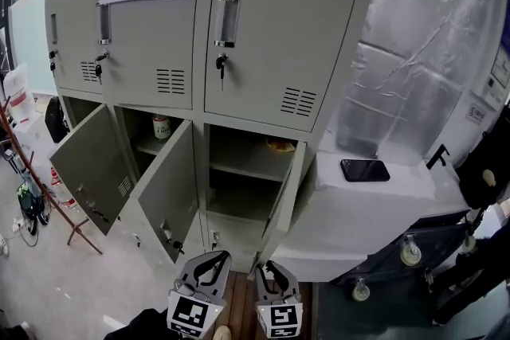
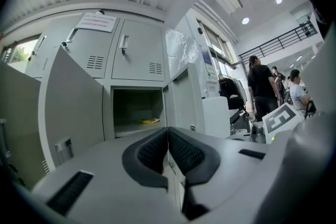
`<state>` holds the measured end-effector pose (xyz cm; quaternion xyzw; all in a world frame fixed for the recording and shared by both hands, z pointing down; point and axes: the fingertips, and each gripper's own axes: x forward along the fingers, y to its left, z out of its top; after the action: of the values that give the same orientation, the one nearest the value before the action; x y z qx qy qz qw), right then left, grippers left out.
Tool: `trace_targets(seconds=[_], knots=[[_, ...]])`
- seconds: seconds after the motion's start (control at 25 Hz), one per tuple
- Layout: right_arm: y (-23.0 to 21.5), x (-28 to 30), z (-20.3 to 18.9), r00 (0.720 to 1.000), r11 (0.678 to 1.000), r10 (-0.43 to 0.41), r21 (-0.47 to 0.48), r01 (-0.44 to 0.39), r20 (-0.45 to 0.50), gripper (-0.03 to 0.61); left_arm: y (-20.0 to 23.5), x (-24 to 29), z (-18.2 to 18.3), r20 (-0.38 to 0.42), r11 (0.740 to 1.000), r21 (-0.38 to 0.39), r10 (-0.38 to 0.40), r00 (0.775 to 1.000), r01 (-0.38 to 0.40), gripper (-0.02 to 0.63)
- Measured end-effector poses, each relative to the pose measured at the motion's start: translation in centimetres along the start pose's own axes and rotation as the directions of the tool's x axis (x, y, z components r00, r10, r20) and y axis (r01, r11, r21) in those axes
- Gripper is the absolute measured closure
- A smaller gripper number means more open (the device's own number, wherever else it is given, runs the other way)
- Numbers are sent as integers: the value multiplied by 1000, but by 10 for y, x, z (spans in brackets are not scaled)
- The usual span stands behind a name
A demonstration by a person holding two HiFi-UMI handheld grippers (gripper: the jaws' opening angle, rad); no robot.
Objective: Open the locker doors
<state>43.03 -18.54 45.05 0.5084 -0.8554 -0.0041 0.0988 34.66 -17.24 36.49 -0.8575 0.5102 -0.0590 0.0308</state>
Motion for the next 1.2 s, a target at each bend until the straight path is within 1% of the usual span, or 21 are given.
trace_targets(seconds=[0.12,0.24,0.36,0.6,0.8,1.04,1.2], knots=[[-11,-10,-3,1000,1000,-29,2,29,-2,463,-7,4,2,3,1000,3,-23,1000,23,591],[-22,-17,-8,998,998,-57,-11,58,22,466,-13,7,3,6,999,7,-41,999,41,591],[-32,-23,-15,997,996,-82,-18,82,13,466,-17,9,5,9,999,10,-54,999,54,591],[-37,-26,-13,995,995,-95,-27,96,23,468,-20,12,7,25,998,16,-68,997,68,591],[-29,-31,-4,994,994,-98,-48,101,49,477,-15,9,5,8,998,16,-62,998,62,591],[-17,-37,18,990,995,-94,-20,96,108,477,-4,-2,-3,-5,999,14,-34,999,34,591],[-3,-35,30,988,997,-76,0,76,137,482,8,-16,-10,-15,1000,15,-5,1000,5,591]])
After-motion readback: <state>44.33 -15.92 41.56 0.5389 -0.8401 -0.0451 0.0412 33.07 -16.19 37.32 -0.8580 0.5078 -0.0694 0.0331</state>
